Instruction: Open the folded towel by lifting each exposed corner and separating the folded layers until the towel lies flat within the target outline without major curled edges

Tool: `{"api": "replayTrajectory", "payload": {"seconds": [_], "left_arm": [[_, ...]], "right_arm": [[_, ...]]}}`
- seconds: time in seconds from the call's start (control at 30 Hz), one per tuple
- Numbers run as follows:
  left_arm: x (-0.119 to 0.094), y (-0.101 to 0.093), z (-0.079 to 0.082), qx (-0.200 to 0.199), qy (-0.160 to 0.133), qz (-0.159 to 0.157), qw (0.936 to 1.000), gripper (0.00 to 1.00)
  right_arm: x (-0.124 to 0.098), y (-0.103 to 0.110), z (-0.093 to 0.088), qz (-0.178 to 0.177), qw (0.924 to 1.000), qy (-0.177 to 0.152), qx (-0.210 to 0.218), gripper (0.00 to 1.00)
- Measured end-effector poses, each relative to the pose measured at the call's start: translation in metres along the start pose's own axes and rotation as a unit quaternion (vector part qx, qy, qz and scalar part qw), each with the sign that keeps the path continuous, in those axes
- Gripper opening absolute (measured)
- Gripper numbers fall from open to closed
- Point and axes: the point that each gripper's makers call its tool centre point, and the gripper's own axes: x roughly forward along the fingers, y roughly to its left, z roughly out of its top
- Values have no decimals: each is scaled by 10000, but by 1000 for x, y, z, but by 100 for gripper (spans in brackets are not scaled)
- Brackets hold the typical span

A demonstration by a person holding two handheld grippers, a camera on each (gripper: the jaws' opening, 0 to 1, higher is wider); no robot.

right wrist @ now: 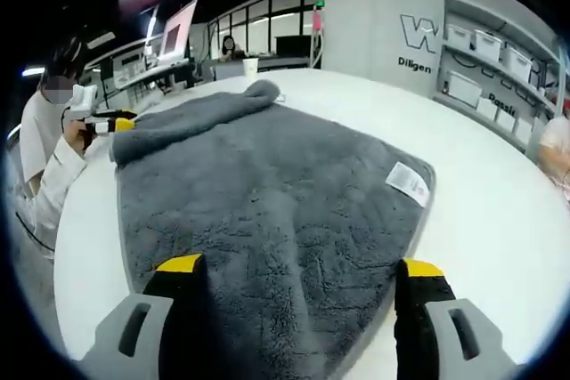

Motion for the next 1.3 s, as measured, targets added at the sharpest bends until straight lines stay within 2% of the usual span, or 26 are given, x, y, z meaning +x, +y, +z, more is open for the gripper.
{"api": "replayTrajectory", "payload": {"seconds": [0.13, 0.3, 0.6, 0.83, 1.0, 1.2, 1.3], "left_arm": [[4, -5, -6, -25, 86, -73, 9999, 59], [9, -9, -22, 30, 369, -132, 9992, 65], [8, -10, -22, 69, 283, -223, 9993, 67], [7, -13, -23, 152, 306, -356, 9988, 68], [6, -14, -24, 182, 336, -418, 9984, 68], [5, -16, -24, 198, 355, -431, 9982, 68], [5, -17, -24, 222, 322, -479, 9981, 67]], "right_arm": [[0, 1, 0, 1, 10000, 1, -11, 86], [-1, 2, 0, 16, 10000, -8, -6, 86], [-5, 4, 3, 140, 9997, -171, 101, 85], [-12, 8, 15, 344, 9970, -579, 381, 81], [-14, 1, 15, 170, 9966, -649, 480, 78], [-19, -16, 22, -119, 9929, -910, 761, 70], [-24, -37, 22, -592, 9865, -1092, 1071, 61]]}}
